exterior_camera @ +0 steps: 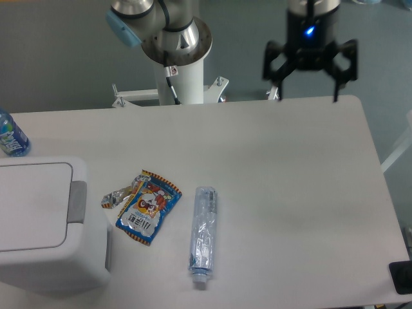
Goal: Open the trash can
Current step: 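Move the gripper down toward the snack wrapper beside the trash can, then move the gripper over the trash can lid edge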
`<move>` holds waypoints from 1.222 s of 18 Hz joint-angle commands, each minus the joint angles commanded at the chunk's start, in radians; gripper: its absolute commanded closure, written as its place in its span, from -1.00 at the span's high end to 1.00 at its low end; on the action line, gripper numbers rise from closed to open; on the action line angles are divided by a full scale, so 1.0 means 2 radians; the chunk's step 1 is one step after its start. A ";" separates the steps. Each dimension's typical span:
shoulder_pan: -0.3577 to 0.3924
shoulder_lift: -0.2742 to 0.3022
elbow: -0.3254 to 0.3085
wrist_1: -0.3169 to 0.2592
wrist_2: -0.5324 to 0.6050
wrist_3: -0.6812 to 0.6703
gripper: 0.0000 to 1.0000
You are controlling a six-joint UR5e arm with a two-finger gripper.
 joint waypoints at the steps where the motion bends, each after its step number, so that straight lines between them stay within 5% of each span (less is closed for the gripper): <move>1: -0.026 -0.008 0.000 0.001 0.001 -0.024 1.00; 6: -0.080 -0.032 0.015 0.011 -0.002 -0.123 1.00; 9: -0.117 -0.051 0.015 0.054 -0.004 -0.194 1.00; 12: -0.126 -0.059 0.016 0.063 -0.020 -0.280 1.00; 22: -0.153 -0.070 0.016 0.096 -0.087 -0.308 1.00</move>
